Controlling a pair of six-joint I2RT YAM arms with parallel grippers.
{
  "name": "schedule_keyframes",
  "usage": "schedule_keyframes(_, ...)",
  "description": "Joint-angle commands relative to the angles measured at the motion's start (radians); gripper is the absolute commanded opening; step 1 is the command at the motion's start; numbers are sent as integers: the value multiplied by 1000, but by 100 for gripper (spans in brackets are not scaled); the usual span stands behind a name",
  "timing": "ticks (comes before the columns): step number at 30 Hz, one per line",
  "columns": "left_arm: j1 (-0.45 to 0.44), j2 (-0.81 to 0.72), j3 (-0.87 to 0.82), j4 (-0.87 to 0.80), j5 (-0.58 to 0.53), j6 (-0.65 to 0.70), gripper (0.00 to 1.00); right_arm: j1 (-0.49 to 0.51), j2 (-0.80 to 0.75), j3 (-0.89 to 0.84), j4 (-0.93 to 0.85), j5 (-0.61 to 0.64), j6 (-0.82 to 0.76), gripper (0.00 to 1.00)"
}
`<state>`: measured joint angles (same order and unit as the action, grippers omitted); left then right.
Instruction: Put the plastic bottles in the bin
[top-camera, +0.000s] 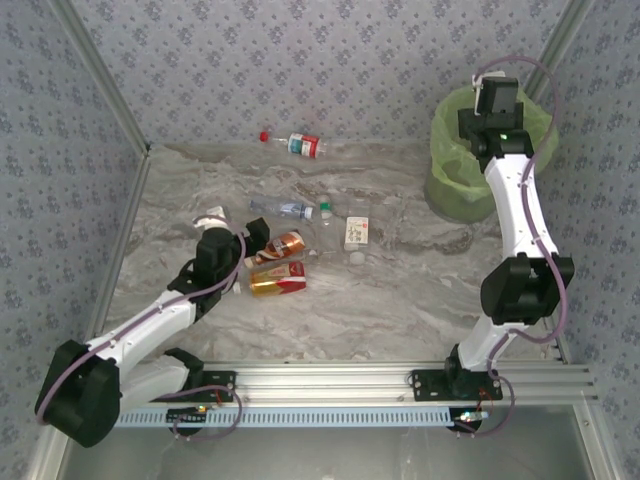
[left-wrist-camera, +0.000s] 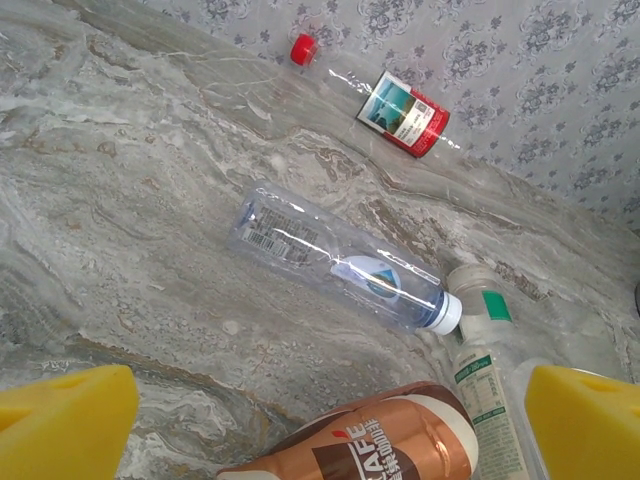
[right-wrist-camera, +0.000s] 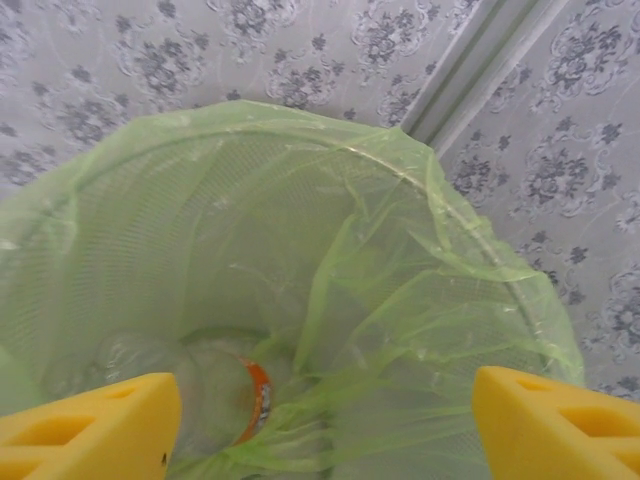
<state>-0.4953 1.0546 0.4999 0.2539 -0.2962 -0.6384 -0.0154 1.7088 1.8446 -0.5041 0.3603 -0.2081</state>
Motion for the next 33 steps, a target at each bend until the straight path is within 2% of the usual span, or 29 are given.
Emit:
schedule_keyframes(1,16,5,18,1,44,-32,99,-1,-80,27,-26,-106,87,86)
schedule_keyframes(9,56,41,29,-6,85,-81,99,33,-148,6,-26,-229,146,99)
schedule_keyframes(16,95,83,63,-42,119,-116,99,124,-186,-12,-16,-337,170,99)
schedule_keyframes(20,143,116,97,-67,186,-142,99,183,-184,-38,4,-412,217,99)
schedule_keyframes(29,209,191,193,-93,264,-131,99,314,-100,-133,111,-532,348,99)
schedule_keyframes(33,250,225,232,-86,303,-110,99,337,5,-120,154,-576,417,99)
